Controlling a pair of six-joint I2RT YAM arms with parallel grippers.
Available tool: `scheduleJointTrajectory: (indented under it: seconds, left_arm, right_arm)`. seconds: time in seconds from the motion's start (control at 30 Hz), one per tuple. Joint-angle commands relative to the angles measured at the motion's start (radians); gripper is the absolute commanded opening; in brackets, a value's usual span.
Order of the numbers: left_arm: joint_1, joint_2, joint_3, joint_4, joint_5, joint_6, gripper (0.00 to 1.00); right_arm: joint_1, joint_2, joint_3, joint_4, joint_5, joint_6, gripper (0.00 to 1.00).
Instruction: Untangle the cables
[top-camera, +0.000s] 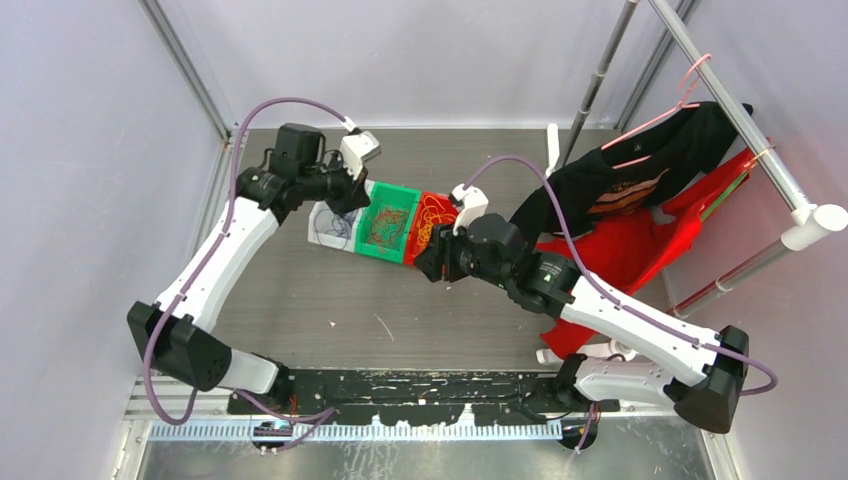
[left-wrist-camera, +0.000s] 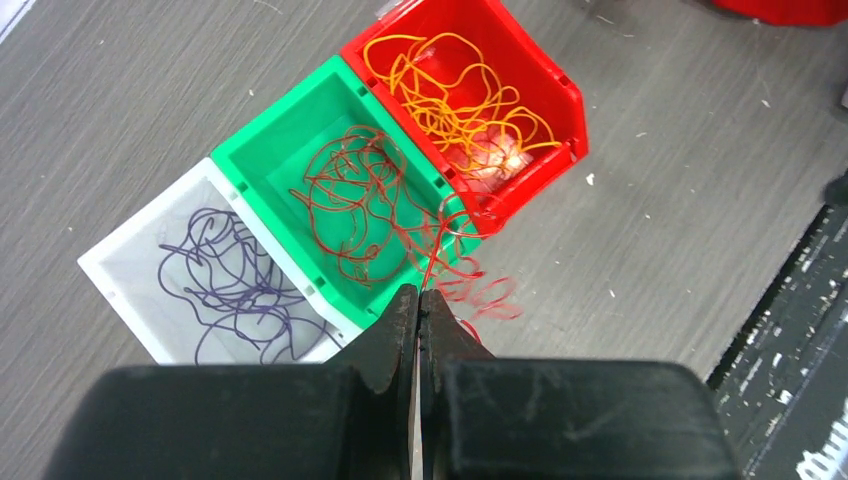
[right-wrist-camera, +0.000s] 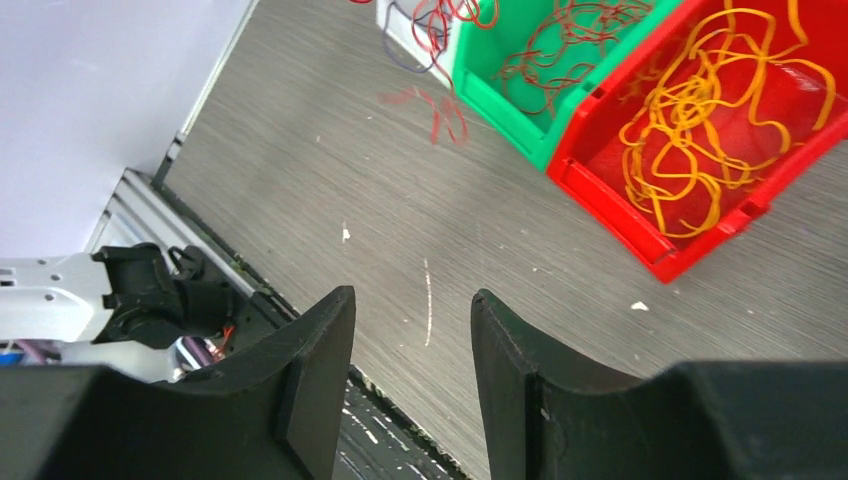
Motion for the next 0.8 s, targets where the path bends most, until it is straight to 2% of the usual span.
scheduleJointTrajectory:
  seconds: [0.0, 0.3, 0.5, 0.6, 0.67, 0.77]
  left_arm:
    - [0.003, 0.064, 0.037, 0.138, -0.042, -0.018, 0.0]
    - [-0.002, 0.211, 0.037, 0.321, -0.122, -0.031, 0.0]
    - [-0.023, 0.267, -0.037, 0.478, -0.233, 0.071, 0.0]
    - [-0.029, 0.304, -0.05, 0.465, -0.259, 0.096, 0.0]
    - [-0.032, 0.34, -0.034, 0.404, -0.251, 0.095, 0.1]
    - [-0.03, 0.383, 0.017, 0.296, -0.239, 0.084, 0.47]
  right_arm:
    - [-0.003, -0.077, 0.005, -0.02, 0.103, 0.001, 0.52]
    - [-0.003, -0.142, -0.057, -0.031, 0.136, 0.018, 0.52]
    - [-0.004, -0.147, -0.072, -0.032, 0.142, 0.026, 0.52]
    - [-0.005, -0.147, -0.078, -0.033, 0.145, 0.026, 0.53]
    - [-0.005, -0.143, -0.084, -0.029, 0.146, 0.027, 0.53]
    - [-0.006, -0.128, -0.087, -0.027, 0.156, 0.031, 0.53]
